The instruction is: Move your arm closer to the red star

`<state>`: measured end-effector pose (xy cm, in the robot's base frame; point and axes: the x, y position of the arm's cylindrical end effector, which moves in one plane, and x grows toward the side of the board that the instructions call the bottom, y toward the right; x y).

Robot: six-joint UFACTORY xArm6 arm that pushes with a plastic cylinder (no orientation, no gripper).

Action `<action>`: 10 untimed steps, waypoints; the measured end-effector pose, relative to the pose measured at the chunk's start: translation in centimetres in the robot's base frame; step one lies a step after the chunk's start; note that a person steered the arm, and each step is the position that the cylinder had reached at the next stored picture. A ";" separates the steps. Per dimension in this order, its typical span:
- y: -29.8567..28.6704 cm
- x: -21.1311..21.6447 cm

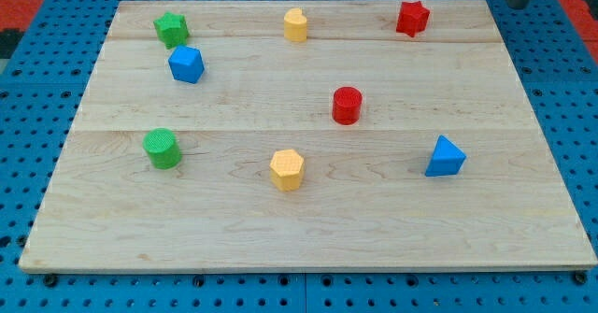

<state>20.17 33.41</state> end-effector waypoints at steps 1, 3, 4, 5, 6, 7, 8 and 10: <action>-0.2 0.0; -2.5 3.0; -5.8 7.4; -9.7 8.6; -11.3 8.6; -11.6 8.6; -11.6 8.6; -17.6 10.4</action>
<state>30.60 15.79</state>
